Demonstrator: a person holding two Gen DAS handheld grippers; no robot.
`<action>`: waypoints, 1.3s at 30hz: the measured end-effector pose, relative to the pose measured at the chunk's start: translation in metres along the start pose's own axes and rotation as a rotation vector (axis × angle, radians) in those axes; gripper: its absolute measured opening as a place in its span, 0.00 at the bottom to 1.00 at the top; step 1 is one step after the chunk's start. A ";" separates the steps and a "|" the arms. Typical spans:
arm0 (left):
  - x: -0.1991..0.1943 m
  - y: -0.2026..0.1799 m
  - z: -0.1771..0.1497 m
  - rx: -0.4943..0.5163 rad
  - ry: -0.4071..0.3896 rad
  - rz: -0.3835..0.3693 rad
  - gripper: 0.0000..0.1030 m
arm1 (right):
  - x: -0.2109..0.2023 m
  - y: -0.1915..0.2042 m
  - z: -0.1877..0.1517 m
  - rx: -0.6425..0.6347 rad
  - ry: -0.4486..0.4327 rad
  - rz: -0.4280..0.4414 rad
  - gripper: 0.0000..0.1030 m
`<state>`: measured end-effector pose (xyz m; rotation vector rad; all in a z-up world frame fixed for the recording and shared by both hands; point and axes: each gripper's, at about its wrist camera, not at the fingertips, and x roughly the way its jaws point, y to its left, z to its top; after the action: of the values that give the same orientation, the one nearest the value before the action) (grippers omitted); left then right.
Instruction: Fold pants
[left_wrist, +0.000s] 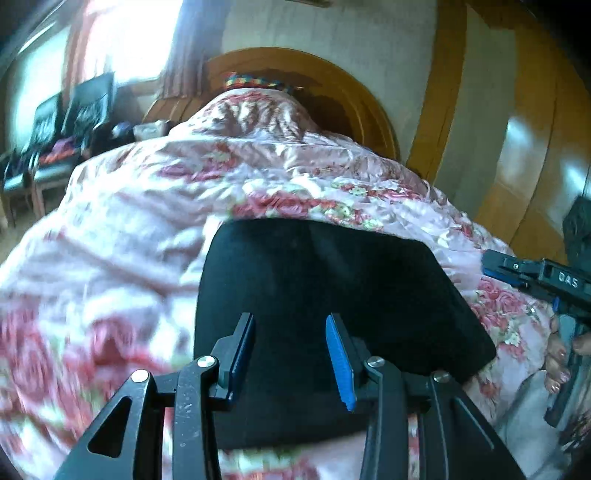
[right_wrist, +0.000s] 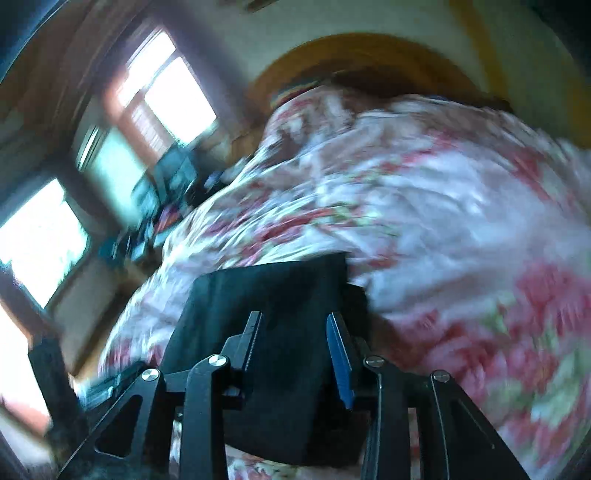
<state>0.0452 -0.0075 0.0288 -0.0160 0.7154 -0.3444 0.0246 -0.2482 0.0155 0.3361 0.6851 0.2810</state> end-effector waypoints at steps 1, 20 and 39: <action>0.009 -0.007 0.012 0.028 0.023 0.019 0.39 | 0.012 0.013 0.007 -0.040 0.017 -0.002 0.36; 0.157 -0.008 0.043 0.041 0.221 0.106 0.42 | 0.151 -0.032 0.009 -0.079 0.182 -0.307 0.11; 0.028 0.041 -0.051 -0.088 -0.021 0.030 0.52 | 0.058 0.020 -0.052 -0.155 0.016 -0.190 0.43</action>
<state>0.0442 0.0277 -0.0335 -0.0916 0.7089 -0.2834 0.0306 -0.1983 -0.0480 0.1199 0.7011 0.1548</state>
